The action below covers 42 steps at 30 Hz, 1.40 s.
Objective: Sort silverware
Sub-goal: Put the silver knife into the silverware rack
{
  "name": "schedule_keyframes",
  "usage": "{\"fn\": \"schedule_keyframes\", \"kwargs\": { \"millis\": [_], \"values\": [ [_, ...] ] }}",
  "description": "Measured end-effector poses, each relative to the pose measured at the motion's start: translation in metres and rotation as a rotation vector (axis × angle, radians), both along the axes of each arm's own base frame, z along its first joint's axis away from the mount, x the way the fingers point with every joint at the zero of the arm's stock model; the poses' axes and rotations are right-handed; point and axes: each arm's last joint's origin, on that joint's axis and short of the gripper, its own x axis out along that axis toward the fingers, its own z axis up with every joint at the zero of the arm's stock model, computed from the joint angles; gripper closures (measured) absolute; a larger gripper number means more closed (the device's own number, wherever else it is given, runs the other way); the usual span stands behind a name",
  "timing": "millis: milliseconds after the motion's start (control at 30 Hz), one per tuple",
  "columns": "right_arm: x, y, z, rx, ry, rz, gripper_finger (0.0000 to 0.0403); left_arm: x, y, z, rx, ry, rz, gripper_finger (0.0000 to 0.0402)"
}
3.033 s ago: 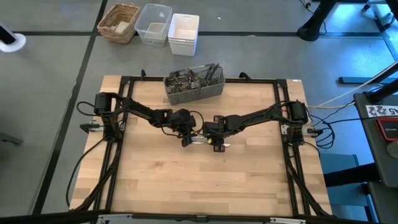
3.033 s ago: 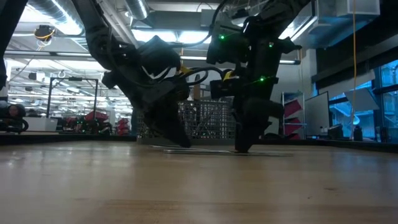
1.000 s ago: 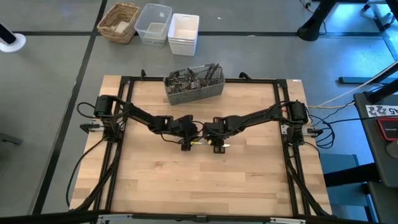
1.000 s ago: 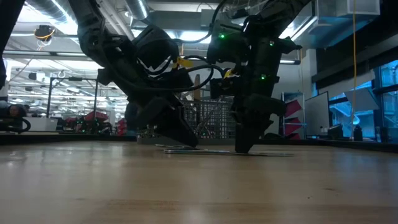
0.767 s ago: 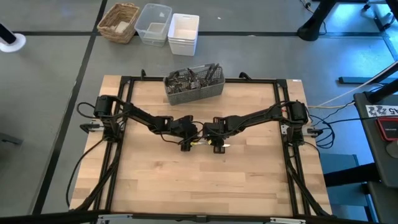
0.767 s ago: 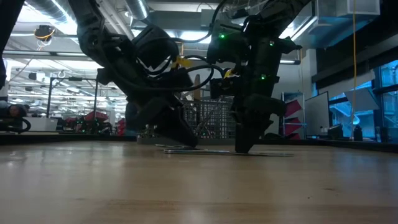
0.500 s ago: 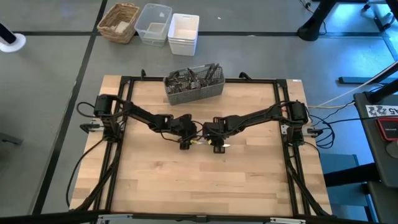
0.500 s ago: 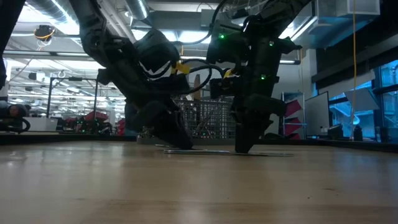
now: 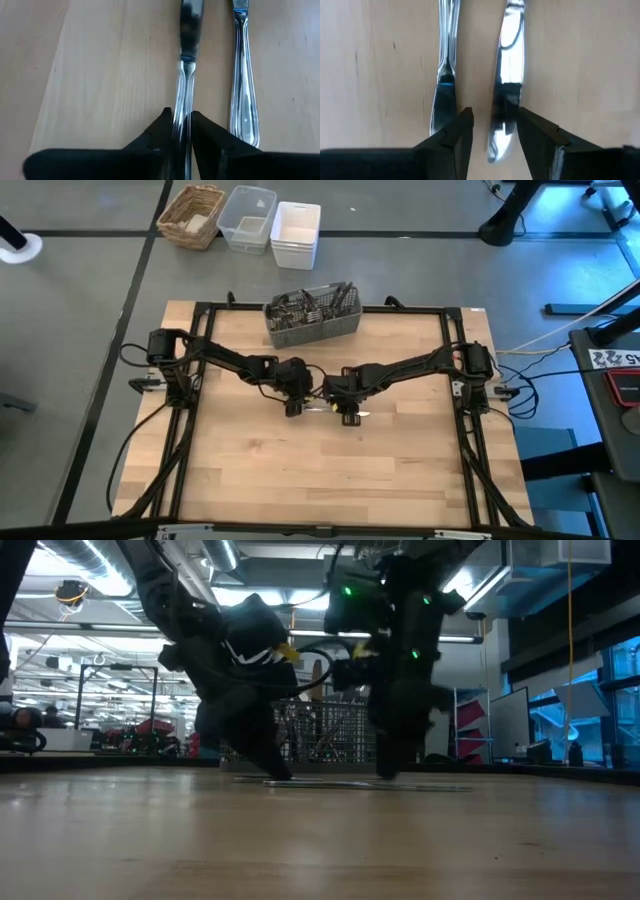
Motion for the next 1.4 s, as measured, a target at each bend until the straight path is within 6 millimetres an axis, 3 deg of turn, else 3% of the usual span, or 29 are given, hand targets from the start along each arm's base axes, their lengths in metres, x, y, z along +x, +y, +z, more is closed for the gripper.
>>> {"fn": "schedule_keyframes", "kwargs": {
  "millis": [100,333,533,1000,1133,1400],
  "values": [
    [0.008,0.000,0.018,0.002,-0.014,0.004,0.0251,0.000,-0.001,0.000,-0.001,0.002,0.017,0.0362],
    [0.018,0.001,0.052,0.001,-0.025,0.007,0.0251,0.000,-0.001,-0.001,-0.026,0.009,0.107,0.0356],
    [0.019,0.001,0.063,0.000,-0.019,0.008,0.0251,0.001,0.006,-0.001,-0.134,-0.033,0.236,0.0348],
    [0.004,0.000,0.082,-0.005,0.018,-0.005,0.0251,0.004,0.024,0.003,-0.345,-0.100,0.346,0.0348],
    [0.005,-0.001,0.079,-0.050,0.005,0.002,0.0251,0.003,0.030,0.003,-0.402,-0.099,0.379,0.0347],
    [0.006,-0.002,0.041,-0.108,-0.089,0.086,0.0251,0.002,0.034,0.004,-0.467,-0.095,0.403,0.0346]
  ]
}}
